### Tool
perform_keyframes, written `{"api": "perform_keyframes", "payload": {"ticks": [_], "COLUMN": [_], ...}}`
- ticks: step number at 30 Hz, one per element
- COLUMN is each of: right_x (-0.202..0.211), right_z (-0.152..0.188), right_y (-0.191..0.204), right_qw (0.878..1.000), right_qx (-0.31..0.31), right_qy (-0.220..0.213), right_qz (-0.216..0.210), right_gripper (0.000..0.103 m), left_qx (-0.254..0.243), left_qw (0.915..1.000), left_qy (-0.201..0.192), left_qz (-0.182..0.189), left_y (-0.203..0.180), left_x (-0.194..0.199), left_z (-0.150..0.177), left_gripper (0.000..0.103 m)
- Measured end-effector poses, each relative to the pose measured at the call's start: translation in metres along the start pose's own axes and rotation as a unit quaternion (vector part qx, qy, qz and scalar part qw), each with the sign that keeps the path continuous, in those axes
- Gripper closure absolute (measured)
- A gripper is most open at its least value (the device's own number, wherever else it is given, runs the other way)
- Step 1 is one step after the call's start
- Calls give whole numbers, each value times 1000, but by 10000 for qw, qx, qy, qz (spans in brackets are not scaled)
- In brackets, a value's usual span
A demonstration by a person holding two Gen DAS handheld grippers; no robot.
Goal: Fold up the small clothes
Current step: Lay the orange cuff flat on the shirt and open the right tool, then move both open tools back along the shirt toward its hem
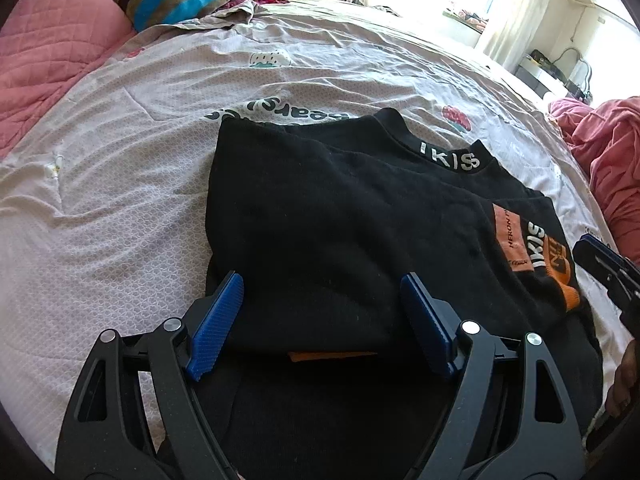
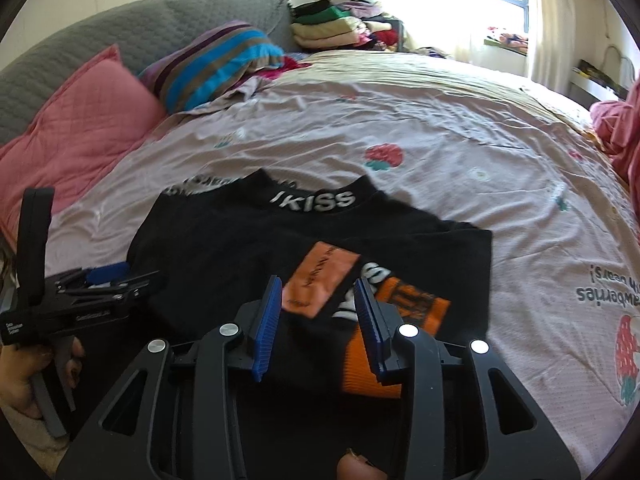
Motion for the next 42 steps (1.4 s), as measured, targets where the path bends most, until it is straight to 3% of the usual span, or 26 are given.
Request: {"api": "perform_keyframes", "payload": {"ticks": [5,10,17,34,42], "right_x": [-14,-39,-38,-12,-5], "right_z": [4,13,18,27,27], "right_y": [16,4,8,-16,-15], "right_qw": [9991,9965,9971,9979,9980], "right_qx": [302,167,191,-420,-450], "right_qy": [293,821,719,454,359], "right_qz": [-32,36,133,-184,-275], "right_gripper": [63,63,61,25,15], "left_qx": [17,-34,-32,-28,-28], "left_qw": [10000,10000,10000,9999,9997], "left_qy": [-22,-10,-27,-110,-175], "left_qz": [39,51,57,122,173], "left_y": [1,1,1,-2,-3], "left_x": [0,1,1,17,29], "left_z": [1,2,3,10,14], "left_gripper": [29,29,29,26,22]}}
Point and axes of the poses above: each gripper's, at about its wrist camera, not at the fingertips, and x roughly against the way its jaws point, y to its left, z to its underside, the point moved 1 cm from there along -x, roughly the way its jaws point, and after that the axes turned 15 degrees about y, right-handed, at the moved point
